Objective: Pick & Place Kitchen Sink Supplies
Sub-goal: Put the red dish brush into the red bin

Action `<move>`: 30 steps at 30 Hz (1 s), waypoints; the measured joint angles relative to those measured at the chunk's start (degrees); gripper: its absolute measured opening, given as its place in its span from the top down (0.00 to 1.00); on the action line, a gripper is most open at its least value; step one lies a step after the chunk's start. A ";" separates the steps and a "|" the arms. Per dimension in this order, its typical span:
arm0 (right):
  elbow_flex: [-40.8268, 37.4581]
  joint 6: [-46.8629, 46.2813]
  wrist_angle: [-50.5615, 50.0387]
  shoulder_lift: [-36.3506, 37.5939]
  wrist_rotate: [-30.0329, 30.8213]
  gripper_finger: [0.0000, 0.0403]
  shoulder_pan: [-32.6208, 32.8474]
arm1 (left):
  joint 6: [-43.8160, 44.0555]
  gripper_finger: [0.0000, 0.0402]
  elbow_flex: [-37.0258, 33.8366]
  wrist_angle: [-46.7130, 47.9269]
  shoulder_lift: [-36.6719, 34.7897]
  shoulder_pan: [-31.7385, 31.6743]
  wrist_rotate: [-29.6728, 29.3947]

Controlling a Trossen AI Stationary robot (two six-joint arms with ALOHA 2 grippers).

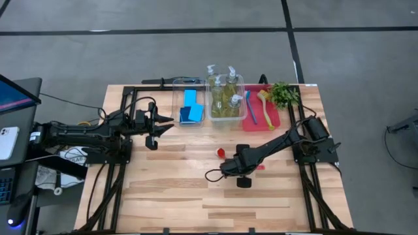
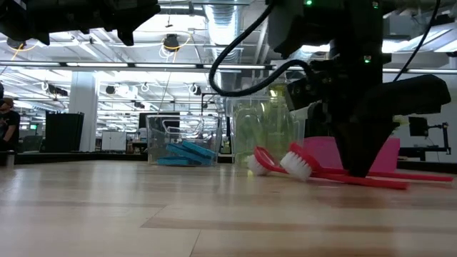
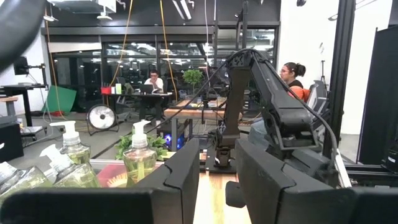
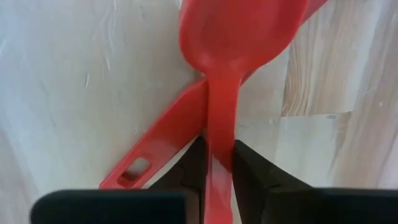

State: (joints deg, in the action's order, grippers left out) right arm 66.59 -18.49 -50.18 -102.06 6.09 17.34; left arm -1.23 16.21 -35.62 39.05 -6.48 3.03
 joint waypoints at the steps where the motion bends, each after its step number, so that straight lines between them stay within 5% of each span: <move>1: 1.09 -0.01 -1.26 -0.13 0.01 0.88 0.01 | 0.00 0.74 0.00 0.00 0.01 0.00 0.00; 10: 9.69 0.46 -11.32 -0.15 0.65 0.89 0.33 | 0.00 0.74 0.00 0.00 0.01 0.00 -0.01; 16: 13.08 0.46 -17.45 -0.08 6.82 0.89 0.31 | 0.00 0.74 0.00 0.00 0.01 0.00 0.00; 30: 14.32 -3.05 -26.99 0.03 12.32 0.89 0.27 | 0.00 0.74 0.00 0.00 0.00 0.00 0.00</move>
State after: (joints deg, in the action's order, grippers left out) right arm 80.90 -21.54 -77.18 -102.03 18.41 17.61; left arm -1.23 16.21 -35.62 39.05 -6.48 3.03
